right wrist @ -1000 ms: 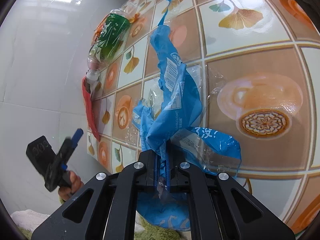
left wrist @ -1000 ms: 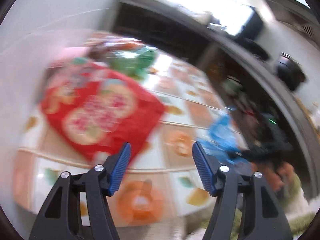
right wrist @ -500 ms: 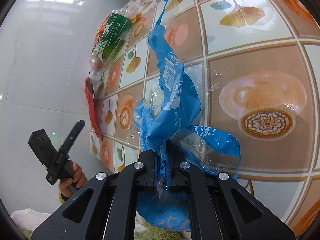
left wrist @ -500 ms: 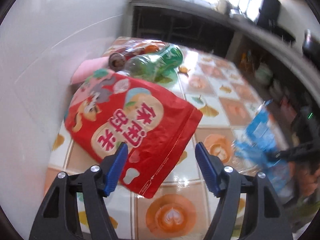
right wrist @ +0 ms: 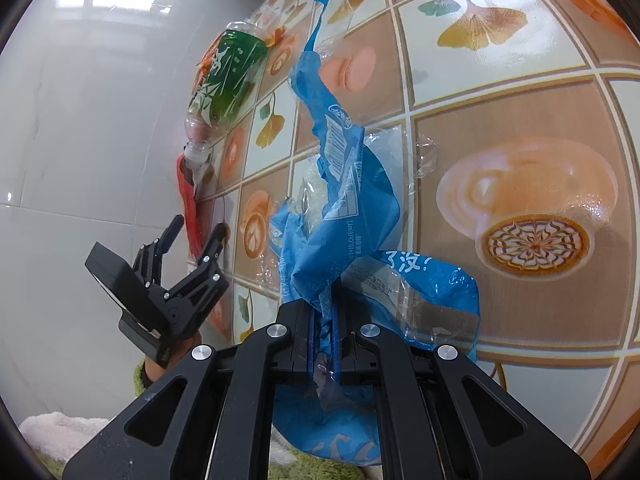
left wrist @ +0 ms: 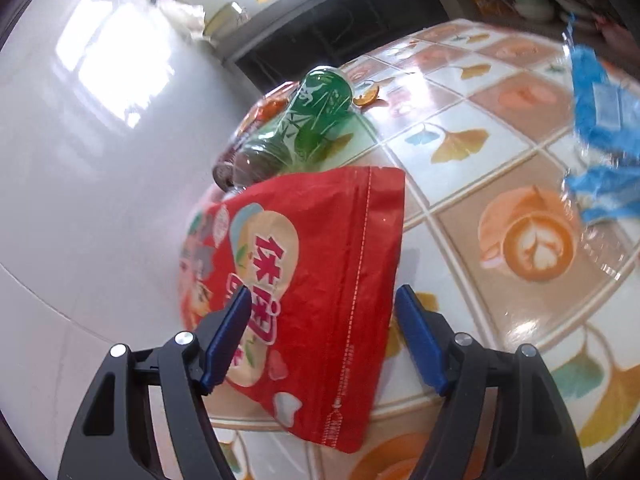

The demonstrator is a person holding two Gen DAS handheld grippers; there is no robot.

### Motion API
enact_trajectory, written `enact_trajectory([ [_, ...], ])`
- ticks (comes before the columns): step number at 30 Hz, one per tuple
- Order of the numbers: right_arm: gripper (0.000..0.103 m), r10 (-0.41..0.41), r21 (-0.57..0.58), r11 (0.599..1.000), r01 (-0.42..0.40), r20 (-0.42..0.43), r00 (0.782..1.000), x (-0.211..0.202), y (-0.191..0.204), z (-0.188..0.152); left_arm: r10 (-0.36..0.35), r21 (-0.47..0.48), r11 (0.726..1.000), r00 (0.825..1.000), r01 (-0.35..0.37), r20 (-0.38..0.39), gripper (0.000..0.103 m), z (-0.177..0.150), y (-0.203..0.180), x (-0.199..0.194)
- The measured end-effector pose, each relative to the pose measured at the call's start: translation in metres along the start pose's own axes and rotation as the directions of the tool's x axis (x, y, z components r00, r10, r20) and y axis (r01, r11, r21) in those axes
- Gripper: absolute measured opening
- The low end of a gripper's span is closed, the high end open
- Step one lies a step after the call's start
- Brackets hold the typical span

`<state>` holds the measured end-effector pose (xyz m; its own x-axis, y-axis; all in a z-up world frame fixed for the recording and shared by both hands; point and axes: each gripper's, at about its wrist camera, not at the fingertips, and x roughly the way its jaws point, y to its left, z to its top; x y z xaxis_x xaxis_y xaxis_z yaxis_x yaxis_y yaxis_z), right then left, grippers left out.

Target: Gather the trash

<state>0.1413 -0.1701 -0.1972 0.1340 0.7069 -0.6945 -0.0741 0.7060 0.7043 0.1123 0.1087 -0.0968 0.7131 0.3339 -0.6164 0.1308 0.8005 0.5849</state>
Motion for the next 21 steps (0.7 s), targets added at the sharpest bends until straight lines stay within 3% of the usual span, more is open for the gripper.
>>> enact_trajectory([
  [3, 0.005, 0.005, 0.000, 1.000, -0.005, 0.001, 1.000, -0.001, 0.000, -0.001, 0.010, 0.043, 0.999, 1.000, -0.010, 0.006, 0.051, -0.004, -0.005, -0.003],
  [6, 0.005, 0.006, -0.003, 1.000, -0.006, 0.003, 1.000, -0.001, 0.001, -0.002, 0.022, 0.076, 0.997, 1.000, -0.023, 0.022, 0.026, -0.010, -0.009, -0.013],
  [9, 0.005, 0.004, -0.008, 1.000, -0.004, 0.004, 1.000, -0.001, 0.002, -0.002, 0.043, 0.120, 0.992, 0.998, -0.048, 0.042, 0.017, -0.017, -0.013, -0.021],
  [10, 0.005, 0.004, -0.009, 1.000, -0.004, 0.005, 1.000, -0.001, 0.002, -0.003, 0.042, 0.131, 0.990, 0.998, -0.048, 0.048, 0.009, -0.019, -0.013, -0.025],
  [16, 0.005, 0.006, -0.016, 1.000, -0.006, 0.004, 1.000, -0.001, 0.003, -0.003, 0.004, 0.177, 0.984, 0.996, -0.020, 0.092, 0.002, -0.032, -0.013, -0.057],
  [21, 0.005, 0.008, -0.026, 1.000, -0.008, 0.005, 1.000, -0.001, 0.003, -0.002, -0.166, 0.184, 0.973, 0.978, 0.141, 0.127, 0.002, -0.045, -0.018, -0.100],
])
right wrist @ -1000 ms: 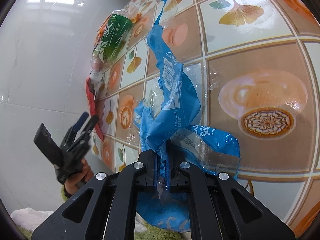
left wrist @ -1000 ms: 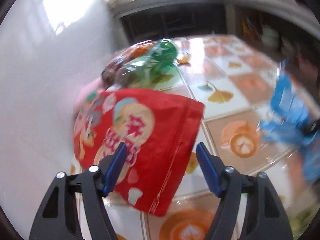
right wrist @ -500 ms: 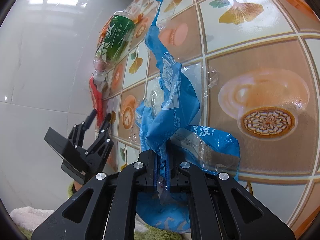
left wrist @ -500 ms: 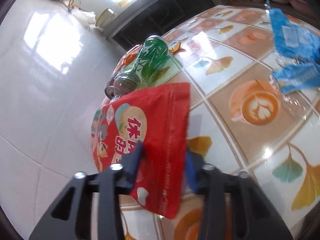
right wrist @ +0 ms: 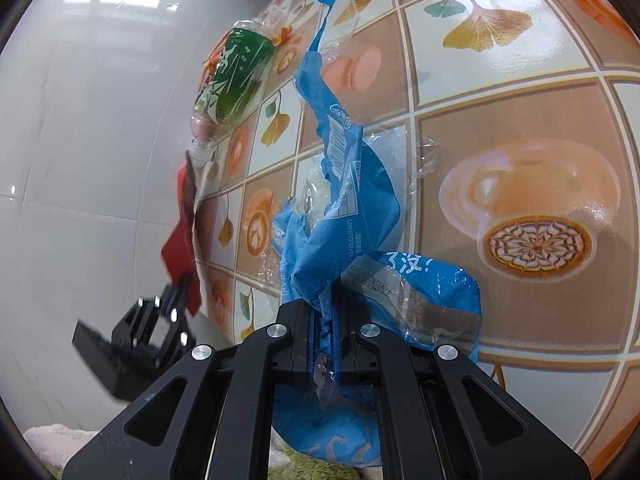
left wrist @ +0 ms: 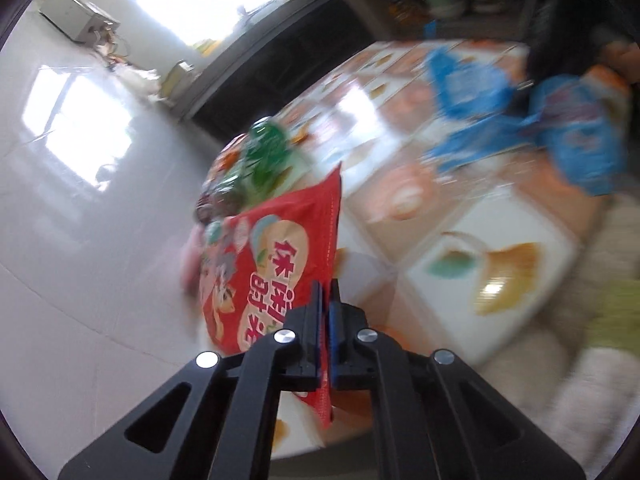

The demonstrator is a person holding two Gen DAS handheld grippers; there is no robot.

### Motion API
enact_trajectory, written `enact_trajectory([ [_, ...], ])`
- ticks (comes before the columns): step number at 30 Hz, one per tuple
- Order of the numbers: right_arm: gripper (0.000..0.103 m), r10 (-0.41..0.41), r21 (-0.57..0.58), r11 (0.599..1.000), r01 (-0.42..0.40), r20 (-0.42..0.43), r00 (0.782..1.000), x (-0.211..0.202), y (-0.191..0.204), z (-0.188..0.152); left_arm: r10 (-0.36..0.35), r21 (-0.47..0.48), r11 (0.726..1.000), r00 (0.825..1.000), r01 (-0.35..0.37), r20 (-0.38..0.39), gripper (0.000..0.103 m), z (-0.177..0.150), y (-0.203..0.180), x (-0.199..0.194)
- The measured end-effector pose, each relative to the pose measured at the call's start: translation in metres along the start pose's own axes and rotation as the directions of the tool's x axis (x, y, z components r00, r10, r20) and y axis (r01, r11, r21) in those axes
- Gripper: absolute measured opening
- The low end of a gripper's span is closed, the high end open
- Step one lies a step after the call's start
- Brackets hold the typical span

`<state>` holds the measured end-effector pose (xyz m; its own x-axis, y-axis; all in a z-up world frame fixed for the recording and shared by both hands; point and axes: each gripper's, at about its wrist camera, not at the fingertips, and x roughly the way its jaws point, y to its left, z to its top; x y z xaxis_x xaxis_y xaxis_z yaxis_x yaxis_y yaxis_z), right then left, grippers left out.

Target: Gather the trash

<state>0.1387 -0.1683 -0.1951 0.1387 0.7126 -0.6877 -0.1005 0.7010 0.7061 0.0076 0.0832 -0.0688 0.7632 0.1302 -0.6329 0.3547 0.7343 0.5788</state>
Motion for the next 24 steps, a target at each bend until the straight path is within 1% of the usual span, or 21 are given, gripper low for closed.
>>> enact_trajectory([
  [1, 0.005, -0.001, 0.000, 1.000, 0.001, 0.003, 1.000, 0.001, 0.001, 0.000, -0.040, -0.006, 0.999, 0.999, 0.040, 0.012, 0.002, 0.000, -0.002, -0.004],
  [3, 0.005, -0.005, -0.006, 1.000, 0.005, 0.007, 1.000, 0.001, 0.002, 0.000, -0.135, -0.009, 0.991, 0.989, 0.136, 0.056, 0.002, 0.003, -0.013, -0.016],
  [6, 0.005, -0.012, -0.012, 1.000, 0.012, 0.014, 1.000, -0.001, 0.003, -0.002, -0.223, 0.023, 0.975, 0.971, 0.222, 0.086, 0.002, 0.010, -0.030, -0.023],
  [8, 0.005, -0.027, -0.019, 0.999, 0.027, 0.029, 0.999, -0.006, 0.005, -0.004, -0.286, 0.040, 0.958, 0.952, 0.283, 0.108, 0.002, 0.015, -0.041, -0.026],
  [10, 0.005, -0.035, -0.016, 0.999, 0.036, 0.047, 0.998, -0.012, 0.004, -0.006, -0.350, 0.042, 0.937, 0.927, 0.347, 0.132, 0.003, 0.022, -0.051, -0.025],
  [13, 0.005, -0.045, 0.003, 0.999, 0.045, 0.072, 0.996, -0.022, -0.002, -0.009, -0.405, 0.014, 0.913, 0.901, 0.408, 0.154, 0.008, 0.033, -0.053, -0.020],
  [14, 0.005, -0.050, 0.009, 0.999, 0.049, 0.082, 0.995, -0.027, -0.004, -0.010, -0.431, -0.005, 0.899, 0.888, 0.437, 0.159, 0.016, 0.036, -0.051, -0.020],
  [15, 0.005, -0.056, 0.012, 0.998, 0.055, 0.095, 0.994, -0.032, -0.005, -0.012, -0.458, -0.034, 0.883, 0.874, 0.469, 0.164, 0.028, 0.039, -0.048, -0.020],
  [16, 0.005, -0.061, 0.013, 0.998, 0.060, 0.104, 0.993, -0.036, -0.005, -0.013, -0.474, -0.058, 0.870, 0.864, 0.489, 0.166, 0.035, 0.039, -0.043, -0.018],
  [17, 0.005, -0.068, 0.012, 0.998, 0.067, 0.118, 0.991, -0.041, -0.005, -0.014, -0.486, -0.081, 0.860, 0.857, 0.504, 0.171, 0.047, 0.038, -0.039, -0.018],
  [18, 0.005, -0.073, 0.012, 0.997, 0.072, 0.134, 0.988, -0.046, -0.005, -0.014, -0.500, -0.113, 0.844, 0.846, 0.524, 0.182, 0.051, 0.037, -0.032, -0.019],
  [19, 0.005, -0.076, 0.011, 0.997, 0.075, 0.145, 0.986, -0.050, -0.005, -0.014, -0.509, -0.131, 0.834, 0.839, 0.537, 0.193, 0.053, 0.035, -0.027, -0.020],
  [21, 0.005, -0.082, 0.006, 0.997, 0.082, 0.175, 0.981, -0.058, -0.001, -0.012, -0.529, -0.198, 0.798, 0.819, 0.569, 0.222, 0.060, 0.029, -0.009, -0.023],
  [22, 0.005, -0.082, -0.001, 0.997, 0.083, 0.185, 0.979, -0.062, 0.002, -0.010, -0.535, -0.224, 0.783, 0.812, 0.580, 0.233, 0.061, 0.028, -0.002, -0.024],
  [23, 0.005, -0.079, -0.010, 0.997, 0.082, 0.192, 0.978, -0.064, 0.005, -0.008, -0.540, -0.262, 0.760, 0.802, 0.595, 0.254, 0.062, 0.024, 0.008, -0.024],
  [24, 0.005, -0.074, -0.024, 0.997, 0.080, 0.199, 0.977, -0.064, 0.010, -0.006, -0.542, -0.289, 0.744, 0.797, 0.602, 0.266, 0.062, 0.022, 0.016, -0.024],
])
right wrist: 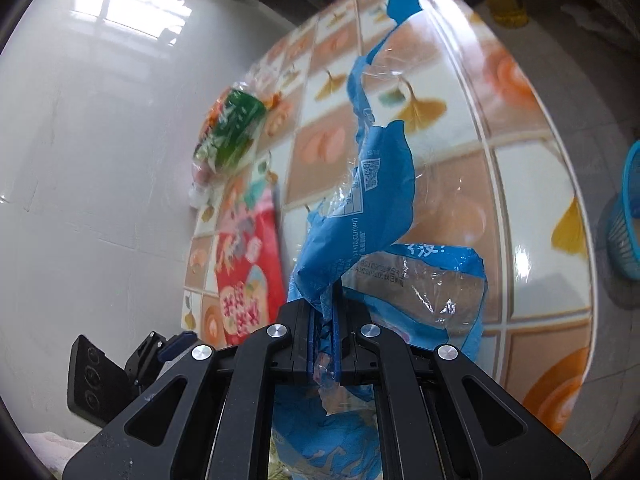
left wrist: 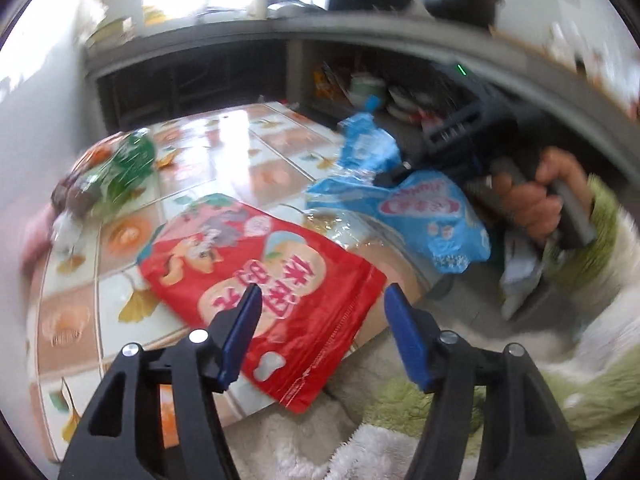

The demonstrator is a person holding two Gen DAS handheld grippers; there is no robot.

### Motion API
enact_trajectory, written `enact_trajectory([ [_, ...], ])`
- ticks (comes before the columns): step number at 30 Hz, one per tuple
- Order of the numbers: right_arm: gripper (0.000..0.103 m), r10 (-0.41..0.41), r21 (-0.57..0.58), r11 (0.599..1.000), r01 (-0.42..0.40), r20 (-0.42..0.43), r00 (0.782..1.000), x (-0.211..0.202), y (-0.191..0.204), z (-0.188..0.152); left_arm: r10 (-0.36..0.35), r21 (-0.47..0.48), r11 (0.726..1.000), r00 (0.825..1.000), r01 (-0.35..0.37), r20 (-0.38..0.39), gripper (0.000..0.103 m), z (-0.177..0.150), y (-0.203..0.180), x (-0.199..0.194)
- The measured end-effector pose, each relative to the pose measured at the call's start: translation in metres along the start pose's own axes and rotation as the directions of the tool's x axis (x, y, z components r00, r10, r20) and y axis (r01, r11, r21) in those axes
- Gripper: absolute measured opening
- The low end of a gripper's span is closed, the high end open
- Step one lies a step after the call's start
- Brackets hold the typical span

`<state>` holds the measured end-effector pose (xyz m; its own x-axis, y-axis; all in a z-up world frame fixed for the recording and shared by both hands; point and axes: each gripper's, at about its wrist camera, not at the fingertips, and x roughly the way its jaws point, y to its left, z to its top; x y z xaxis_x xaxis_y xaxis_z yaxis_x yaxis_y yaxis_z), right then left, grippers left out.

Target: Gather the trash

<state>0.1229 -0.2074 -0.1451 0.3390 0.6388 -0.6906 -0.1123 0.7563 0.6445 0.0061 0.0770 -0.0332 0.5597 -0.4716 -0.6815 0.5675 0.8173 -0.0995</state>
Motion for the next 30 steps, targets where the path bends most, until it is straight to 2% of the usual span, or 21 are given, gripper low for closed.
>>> enact_trajectory([
  [3, 0.005, 0.016, -0.048, 0.999, -0.016, -0.004, 1.000, 0.005, 0.017, 0.005, -0.002, -0.147, 0.989, 1.000, 0.004, 0.011, 0.062, 0.001, 0.028, -0.006],
  [5, 0.005, 0.012, -0.080, 0.997, -0.014, -0.018, 1.000, 0.015, 0.029, 0.006, -0.010, -0.280, 0.960, 1.000, 0.006, -0.013, 0.062, -0.003, 0.048, -0.003],
  [7, 0.005, -0.016, -0.122, 0.992, 0.011, -0.038, 0.999, 0.028, 0.039, 0.004, -0.044, -0.404, 0.914, 0.998, 0.026, -0.035, 0.062, -0.009, 0.068, 0.005],
  [11, 0.005, -0.044, -0.156, 0.987, 0.030, -0.085, 0.995, 0.050, 0.045, -0.001, -0.079, -0.510, 0.860, 0.994, 0.027, -0.081, 0.061, -0.018, 0.085, 0.021],
  [14, 0.005, -0.067, -0.156, 0.987, 0.049, -0.109, 0.992, 0.069, 0.045, -0.002, -0.132, -0.587, 0.808, 0.986, 0.047, -0.102, 0.061, -0.024, 0.093, 0.033],
  [18, 0.005, -0.084, -0.152, 0.986, 0.063, -0.134, 0.987, 0.083, 0.044, -0.002, -0.181, -0.634, 0.766, 0.981, 0.101, -0.063, 0.061, -0.024, 0.100, 0.036],
  [21, 0.005, -0.100, -0.155, 0.985, 0.077, -0.143, 0.985, 0.090, 0.047, -0.001, -0.228, -0.679, 0.718, 0.973, 0.154, -0.021, 0.061, -0.024, 0.105, 0.041],
  [25, 0.005, -0.116, -0.161, 0.983, 0.091, -0.155, 0.981, 0.093, 0.046, -0.004, -0.291, -0.730, 0.639, 0.955, 0.242, 0.062, 0.061, -0.027, 0.113, 0.044],
  [27, 0.005, -0.117, -0.159, 0.983, 0.092, -0.158, 0.980, 0.101, 0.048, -0.002, -0.319, -0.740, 0.601, 0.939, 0.303, 0.125, 0.061, -0.029, 0.117, 0.041],
  [30, 0.005, -0.109, -0.154, 0.984, 0.085, -0.161, 0.981, 0.102, 0.046, -0.001, -0.375, -0.742, 0.539, 0.902, 0.398, 0.212, 0.061, -0.027, 0.120, 0.042],
])
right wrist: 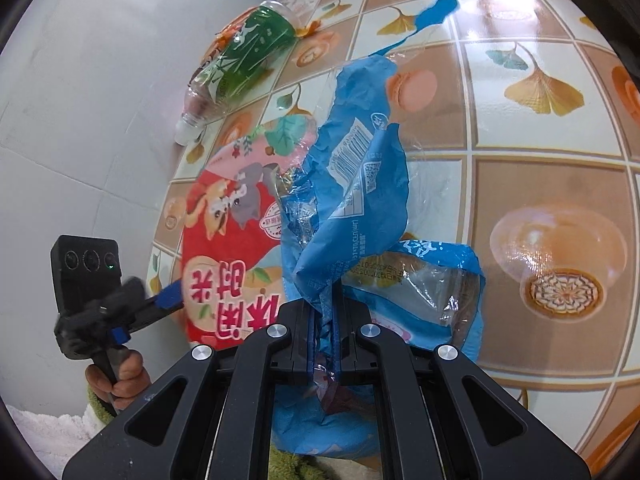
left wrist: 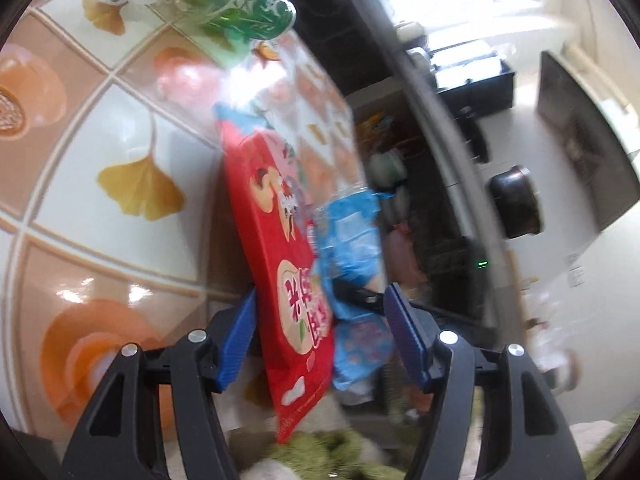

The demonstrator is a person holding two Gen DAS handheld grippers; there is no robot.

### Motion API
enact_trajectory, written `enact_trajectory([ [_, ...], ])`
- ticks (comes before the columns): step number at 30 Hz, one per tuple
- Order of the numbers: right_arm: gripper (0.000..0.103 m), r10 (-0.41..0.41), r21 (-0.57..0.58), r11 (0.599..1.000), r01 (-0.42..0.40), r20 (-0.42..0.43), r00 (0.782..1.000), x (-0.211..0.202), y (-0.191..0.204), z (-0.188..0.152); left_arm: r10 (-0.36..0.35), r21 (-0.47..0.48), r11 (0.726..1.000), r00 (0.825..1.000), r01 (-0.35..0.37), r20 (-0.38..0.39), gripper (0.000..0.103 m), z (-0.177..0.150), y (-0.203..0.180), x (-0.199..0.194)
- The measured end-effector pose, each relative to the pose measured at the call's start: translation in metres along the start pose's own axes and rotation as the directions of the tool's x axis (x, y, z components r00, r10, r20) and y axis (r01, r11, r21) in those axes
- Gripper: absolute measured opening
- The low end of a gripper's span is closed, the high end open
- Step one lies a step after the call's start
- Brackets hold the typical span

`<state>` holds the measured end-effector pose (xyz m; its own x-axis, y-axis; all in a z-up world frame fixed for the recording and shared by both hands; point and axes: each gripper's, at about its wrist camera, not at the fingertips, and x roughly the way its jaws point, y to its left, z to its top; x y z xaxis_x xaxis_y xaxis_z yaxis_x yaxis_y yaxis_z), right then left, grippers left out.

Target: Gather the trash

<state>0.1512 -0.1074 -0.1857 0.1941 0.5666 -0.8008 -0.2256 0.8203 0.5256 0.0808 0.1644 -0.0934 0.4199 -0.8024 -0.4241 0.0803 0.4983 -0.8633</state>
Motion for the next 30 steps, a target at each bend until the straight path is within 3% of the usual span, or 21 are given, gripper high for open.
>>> enact_trajectory([
  [2, 0.005, 0.003, -0.001, 1.000, -0.003, -0.001, 1.000, 0.001, 0.000, 0.001, 0.016, -0.009, 1.000, 1.000, -0.016, -0.015, 0.061, 0.001, 0.001, 0.005],
  [5, 0.005, 0.005, -0.002, 1.000, -0.005, -0.002, 1.000, -0.002, -0.004, 0.001, 0.128, 0.052, 0.991, 0.991, -0.126, -0.026, 0.055, 0.000, -0.005, 0.014],
  [7, 0.005, 0.005, -0.004, 1.000, -0.005, -0.002, 1.000, -0.003, -0.005, 0.000, 0.216, 0.114, 0.971, 0.976, -0.212, -0.027, 0.046, -0.002, -0.012, 0.019],
  [9, 0.005, 0.004, -0.002, 1.000, -0.004, 0.002, 1.000, -0.005, -0.005, 0.000, 0.282, 0.163, 0.948, 0.959, -0.274, -0.026, 0.029, -0.004, -0.015, 0.023],
  [10, 0.005, 0.002, -0.002, 1.000, -0.002, 0.006, 1.000, -0.007, -0.006, -0.001, 0.299, 0.176, 0.940, 0.954, -0.291, -0.024, 0.025, -0.005, -0.016, 0.024],
  [15, 0.005, 0.018, 0.020, 1.000, -0.019, 0.046, 0.999, -0.022, -0.012, -0.003, 0.289, 0.192, 0.940, 0.957, -0.283, -0.002, 0.012, -0.003, -0.016, 0.021],
  [20, 0.005, 0.045, 0.051, 0.997, -0.052, 0.116, 0.992, -0.051, -0.022, -0.009, 0.270, 0.235, 0.933, 0.962, -0.274, 0.050, 0.009, -0.002, -0.034, 0.012],
  [27, 0.005, 0.063, 0.109, 0.990, -0.091, 0.243, 0.968, -0.099, -0.047, -0.028, 0.213, 0.351, 0.908, 0.973, -0.230, 0.089, 0.008, 0.002, -0.080, 0.014],
  [30, 0.005, 0.068, 0.150, 0.981, -0.120, 0.314, 0.947, -0.125, -0.066, -0.043, 0.196, 0.406, 0.890, 0.978, -0.209, 0.075, 0.008, 0.004, -0.102, 0.030],
])
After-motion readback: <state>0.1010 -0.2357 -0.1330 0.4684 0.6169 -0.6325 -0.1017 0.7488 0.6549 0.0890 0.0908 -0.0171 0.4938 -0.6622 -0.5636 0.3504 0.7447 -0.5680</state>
